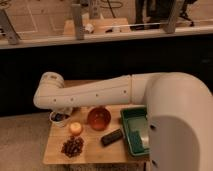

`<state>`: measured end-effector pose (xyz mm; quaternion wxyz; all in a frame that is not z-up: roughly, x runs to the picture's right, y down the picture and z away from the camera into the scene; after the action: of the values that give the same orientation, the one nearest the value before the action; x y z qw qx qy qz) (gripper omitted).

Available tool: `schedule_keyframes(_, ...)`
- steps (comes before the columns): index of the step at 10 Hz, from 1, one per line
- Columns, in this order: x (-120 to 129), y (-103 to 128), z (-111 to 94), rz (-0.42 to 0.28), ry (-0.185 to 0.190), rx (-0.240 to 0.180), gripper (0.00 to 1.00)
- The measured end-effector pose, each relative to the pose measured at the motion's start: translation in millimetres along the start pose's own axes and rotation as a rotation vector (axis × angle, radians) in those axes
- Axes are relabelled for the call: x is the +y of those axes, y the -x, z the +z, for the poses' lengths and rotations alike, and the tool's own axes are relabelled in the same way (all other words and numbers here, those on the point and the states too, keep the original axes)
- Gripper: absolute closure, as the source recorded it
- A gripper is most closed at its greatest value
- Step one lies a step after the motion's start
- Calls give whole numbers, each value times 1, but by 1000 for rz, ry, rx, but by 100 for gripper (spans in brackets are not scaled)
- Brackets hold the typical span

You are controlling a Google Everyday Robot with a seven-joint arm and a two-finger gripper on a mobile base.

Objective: Place brush in paper cup

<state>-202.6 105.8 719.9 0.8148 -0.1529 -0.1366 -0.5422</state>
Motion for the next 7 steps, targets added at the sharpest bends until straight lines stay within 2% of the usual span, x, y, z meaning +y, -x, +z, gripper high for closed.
schedule_keyframes(4, -5, 1, -8, -3, -3, 20, 23)
schedule_keyframes(5, -7, 2, -9, -6, -4, 21, 20)
schedule_keyframes(7, -9, 4, -10, -11, 2, 22, 20)
